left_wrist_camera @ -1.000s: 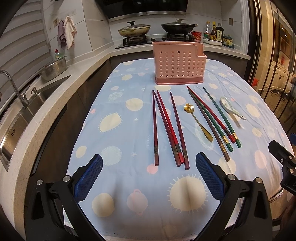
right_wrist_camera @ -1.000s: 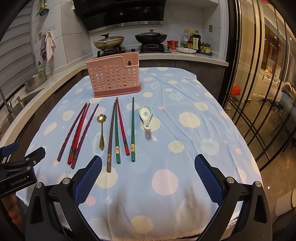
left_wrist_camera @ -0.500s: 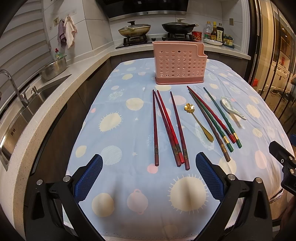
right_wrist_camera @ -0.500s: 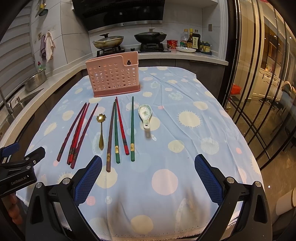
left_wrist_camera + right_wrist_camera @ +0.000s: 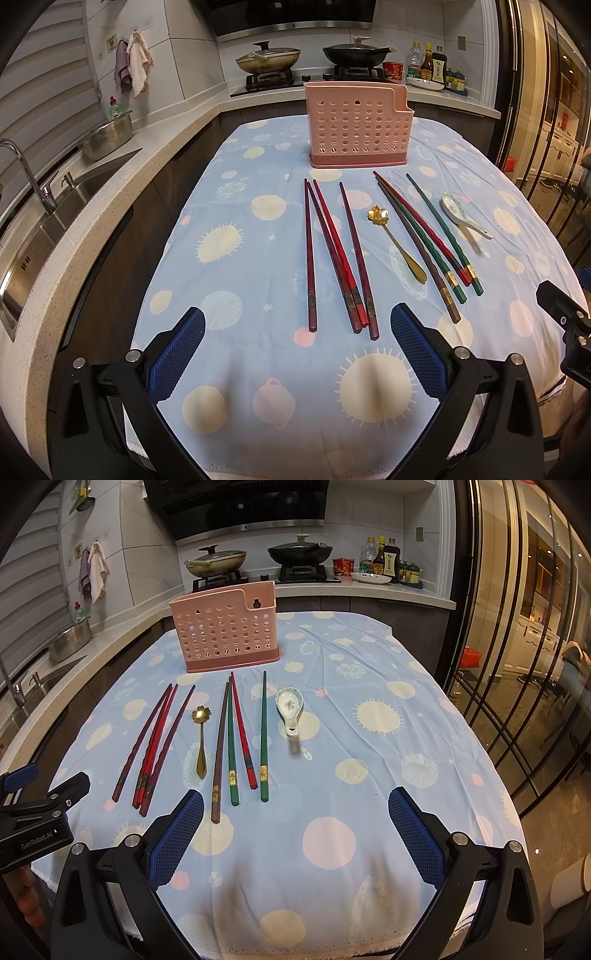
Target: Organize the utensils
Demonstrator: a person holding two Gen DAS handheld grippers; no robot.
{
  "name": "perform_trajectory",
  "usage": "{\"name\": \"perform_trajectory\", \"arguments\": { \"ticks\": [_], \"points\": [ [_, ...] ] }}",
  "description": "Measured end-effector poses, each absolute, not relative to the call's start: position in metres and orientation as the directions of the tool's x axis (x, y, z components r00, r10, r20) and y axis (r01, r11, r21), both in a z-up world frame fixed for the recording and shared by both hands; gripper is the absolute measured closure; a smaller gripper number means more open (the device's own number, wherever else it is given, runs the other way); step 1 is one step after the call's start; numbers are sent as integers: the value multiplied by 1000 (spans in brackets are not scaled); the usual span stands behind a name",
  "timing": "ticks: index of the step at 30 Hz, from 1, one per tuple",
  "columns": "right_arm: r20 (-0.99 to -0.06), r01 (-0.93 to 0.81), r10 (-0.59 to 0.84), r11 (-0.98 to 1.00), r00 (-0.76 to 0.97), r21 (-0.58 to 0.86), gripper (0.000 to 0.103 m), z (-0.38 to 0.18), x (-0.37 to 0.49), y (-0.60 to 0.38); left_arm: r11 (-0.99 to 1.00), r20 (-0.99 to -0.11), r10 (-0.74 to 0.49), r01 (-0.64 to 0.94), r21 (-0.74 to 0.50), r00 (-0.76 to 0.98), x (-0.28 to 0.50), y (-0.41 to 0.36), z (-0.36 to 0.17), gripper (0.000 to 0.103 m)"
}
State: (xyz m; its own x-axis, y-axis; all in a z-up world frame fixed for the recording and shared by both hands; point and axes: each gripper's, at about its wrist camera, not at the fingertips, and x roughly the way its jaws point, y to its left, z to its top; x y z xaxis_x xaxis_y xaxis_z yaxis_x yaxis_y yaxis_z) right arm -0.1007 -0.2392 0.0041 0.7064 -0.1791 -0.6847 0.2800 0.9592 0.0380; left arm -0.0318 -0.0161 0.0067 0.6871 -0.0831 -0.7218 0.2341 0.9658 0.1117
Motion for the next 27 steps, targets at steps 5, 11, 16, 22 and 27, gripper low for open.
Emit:
{"name": "perform_trajectory", "arguments": {
  "ticks": [5, 11, 16, 22, 27],
  "points": [
    [-685, 280, -179, 959, 706, 38, 7, 4, -101, -239, 966, -721, -83, 234, 112, 688, -32, -16, 7, 7],
    [-685, 280, -180, 959, 706, 38, 7, 4, -100, -239, 966, -722, -84, 235, 112, 687, -32, -16, 7, 7],
    [-685, 280, -179, 959, 706, 38, 7, 4, -101, -239, 966, -721, -83, 234, 112, 688, -32, -16, 6, 7],
    [-686, 281, -179, 959, 705, 39, 7, 4, -100, -239, 966, -723, -83, 234, 112, 686, -31, -17, 6, 7],
    [-687, 279, -179, 960, 705, 36, 7, 3, -99, -239, 966, -726, -85, 236, 108, 683, -30, -19, 4, 7]
  ]
}}
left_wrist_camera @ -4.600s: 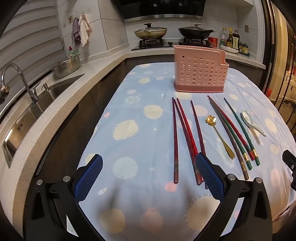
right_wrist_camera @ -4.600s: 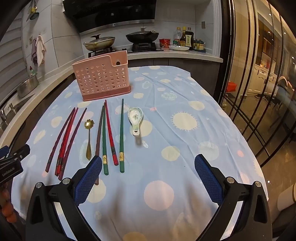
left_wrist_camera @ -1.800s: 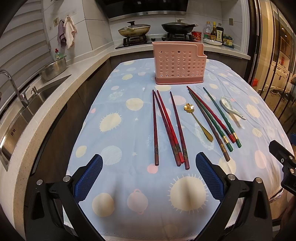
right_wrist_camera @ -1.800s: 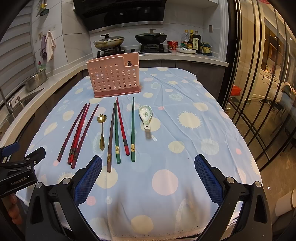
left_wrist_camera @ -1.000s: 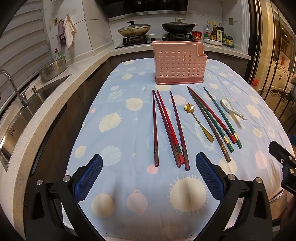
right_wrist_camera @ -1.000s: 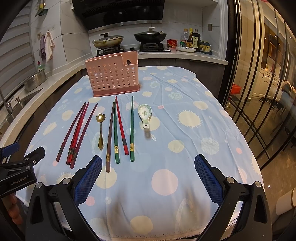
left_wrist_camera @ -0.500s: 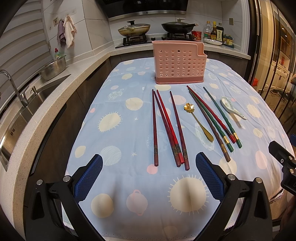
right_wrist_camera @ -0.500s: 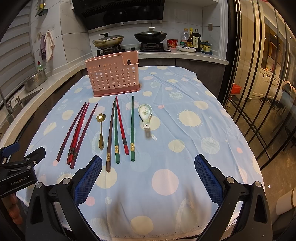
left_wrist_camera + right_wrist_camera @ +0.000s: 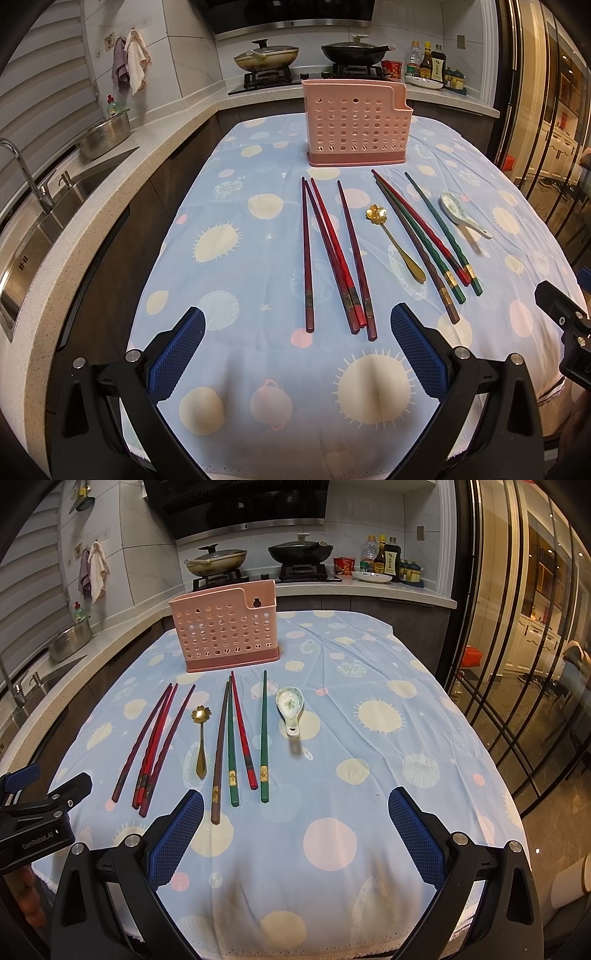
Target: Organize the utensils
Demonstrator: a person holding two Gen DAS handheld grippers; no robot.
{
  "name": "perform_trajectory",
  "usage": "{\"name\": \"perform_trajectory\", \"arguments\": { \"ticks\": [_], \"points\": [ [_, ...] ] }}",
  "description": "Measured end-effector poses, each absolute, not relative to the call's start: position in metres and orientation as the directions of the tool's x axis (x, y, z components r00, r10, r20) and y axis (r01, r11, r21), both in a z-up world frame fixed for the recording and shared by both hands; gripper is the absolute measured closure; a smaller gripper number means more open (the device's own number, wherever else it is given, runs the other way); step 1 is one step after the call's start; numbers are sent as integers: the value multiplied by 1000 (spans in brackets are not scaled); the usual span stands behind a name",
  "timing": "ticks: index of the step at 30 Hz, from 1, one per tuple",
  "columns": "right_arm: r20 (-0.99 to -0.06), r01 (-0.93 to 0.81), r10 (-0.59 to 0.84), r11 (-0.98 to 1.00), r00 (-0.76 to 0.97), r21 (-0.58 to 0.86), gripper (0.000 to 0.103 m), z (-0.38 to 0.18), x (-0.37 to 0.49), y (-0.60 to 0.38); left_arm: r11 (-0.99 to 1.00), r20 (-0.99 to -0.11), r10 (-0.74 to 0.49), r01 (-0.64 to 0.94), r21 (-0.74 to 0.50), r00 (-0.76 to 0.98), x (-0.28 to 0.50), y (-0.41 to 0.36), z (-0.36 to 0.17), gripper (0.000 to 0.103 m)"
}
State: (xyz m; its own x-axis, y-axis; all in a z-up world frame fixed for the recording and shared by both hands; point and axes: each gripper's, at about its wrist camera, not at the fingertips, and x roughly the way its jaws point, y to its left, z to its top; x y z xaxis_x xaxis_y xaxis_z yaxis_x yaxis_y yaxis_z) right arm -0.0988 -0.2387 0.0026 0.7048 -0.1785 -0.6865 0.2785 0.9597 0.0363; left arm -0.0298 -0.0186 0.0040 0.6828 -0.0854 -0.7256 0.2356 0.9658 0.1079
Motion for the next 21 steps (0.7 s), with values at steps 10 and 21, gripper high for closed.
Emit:
{"name": "perform_trajectory", "arguments": {
  "ticks": [10, 21],
  "points": [
    [-695, 270, -166, 962, 700, 41, 7, 1, -92, -238, 964, -727, -106, 249, 92, 678, -23, -21, 2, 7],
    [-710, 272, -160, 961, 685, 46, 7, -4, -82, -242, 982, -743, -59, 170, 75, 667, 1, 2, -9, 7]
  ]
}}
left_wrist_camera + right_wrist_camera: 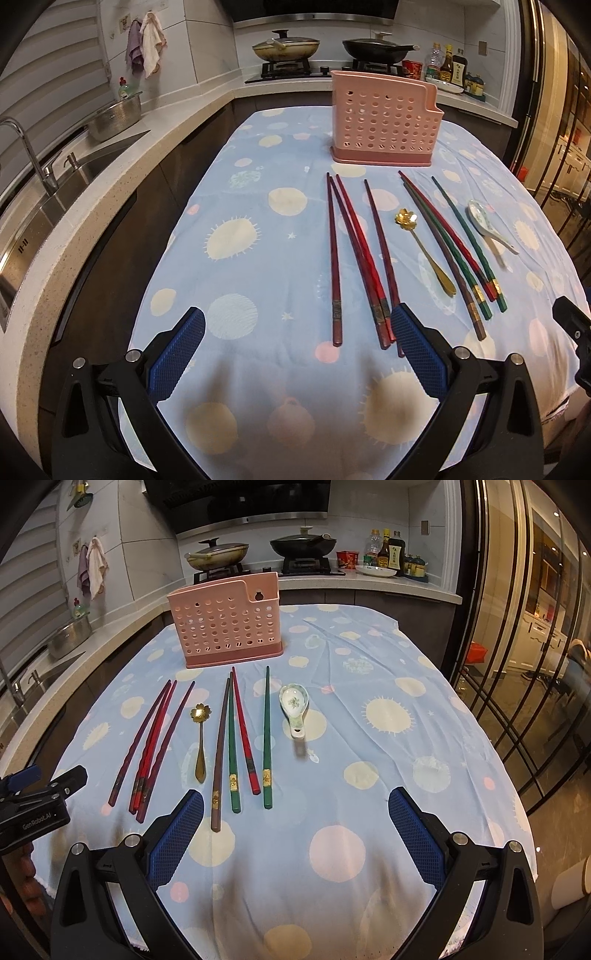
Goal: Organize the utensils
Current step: 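Lower the left tool onto a dark red chopstick and close it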
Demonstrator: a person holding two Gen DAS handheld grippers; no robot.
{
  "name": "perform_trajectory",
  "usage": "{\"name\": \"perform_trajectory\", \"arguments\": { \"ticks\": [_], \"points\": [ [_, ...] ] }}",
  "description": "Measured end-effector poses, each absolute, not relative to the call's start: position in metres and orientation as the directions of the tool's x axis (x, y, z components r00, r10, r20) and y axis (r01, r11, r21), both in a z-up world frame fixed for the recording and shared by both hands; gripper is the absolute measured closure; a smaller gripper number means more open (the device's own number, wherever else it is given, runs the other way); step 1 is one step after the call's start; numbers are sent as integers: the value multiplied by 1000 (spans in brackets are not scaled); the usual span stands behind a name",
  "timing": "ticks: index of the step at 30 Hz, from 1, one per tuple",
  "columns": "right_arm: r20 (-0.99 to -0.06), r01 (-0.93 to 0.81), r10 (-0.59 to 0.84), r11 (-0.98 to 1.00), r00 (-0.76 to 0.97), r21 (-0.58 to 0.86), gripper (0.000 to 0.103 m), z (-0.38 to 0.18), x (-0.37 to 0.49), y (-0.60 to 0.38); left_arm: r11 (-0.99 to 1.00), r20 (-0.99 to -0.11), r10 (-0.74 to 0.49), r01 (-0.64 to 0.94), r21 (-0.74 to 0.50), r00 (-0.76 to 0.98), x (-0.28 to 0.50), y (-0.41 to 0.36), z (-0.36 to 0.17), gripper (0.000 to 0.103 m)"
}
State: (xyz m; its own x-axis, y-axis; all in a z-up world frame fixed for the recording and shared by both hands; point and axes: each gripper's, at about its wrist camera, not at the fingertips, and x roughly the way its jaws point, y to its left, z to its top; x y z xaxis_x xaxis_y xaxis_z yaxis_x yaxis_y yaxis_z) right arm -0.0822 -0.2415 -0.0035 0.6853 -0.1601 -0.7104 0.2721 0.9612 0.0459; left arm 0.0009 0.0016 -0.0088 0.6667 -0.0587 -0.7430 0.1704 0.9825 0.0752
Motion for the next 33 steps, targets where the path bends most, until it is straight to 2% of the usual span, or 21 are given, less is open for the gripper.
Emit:
{"name": "perform_trajectory", "arguments": {
  "ticks": [12, 18, 23, 26, 30, 32, 33],
  "points": [
    [-735, 273, -148, 961, 662, 53, 7, -16, -64, -243, 979, -796, -39, 183, 91, 604, 32, 3, -43, 7],
    [-742, 272, -142, 961, 656, 57, 7, -19, -57, -242, 977, -808, -66, 204, 67, 585, 39, 2, -50, 17],
    [-746, 274, -141, 960, 650, 57, 7, -21, -55, -242, 974, -834, -114, 225, 12, 539, 46, 4, -60, 40],
    [-746, 275, -142, 960, 650, 58, 7, -22, -54, -242, 974, -836, -128, 228, -3, 534, 45, 5, -62, 45],
    [-747, 273, -139, 960, 650, 59, 7, -22, -54, -241, 968, -833, -150, 251, -14, 532, 43, 3, -61, 60],
    [-747, 272, -139, 961, 650, 58, 7, -22, -53, -241, 965, -833, -162, 263, -20, 529, 42, 3, -61, 74],
    [-746, 270, -138, 961, 651, 59, 7, -23, -53, -241, 963, -833, -168, 268, -25, 527, 41, 2, -60, 77]
  ]
}}
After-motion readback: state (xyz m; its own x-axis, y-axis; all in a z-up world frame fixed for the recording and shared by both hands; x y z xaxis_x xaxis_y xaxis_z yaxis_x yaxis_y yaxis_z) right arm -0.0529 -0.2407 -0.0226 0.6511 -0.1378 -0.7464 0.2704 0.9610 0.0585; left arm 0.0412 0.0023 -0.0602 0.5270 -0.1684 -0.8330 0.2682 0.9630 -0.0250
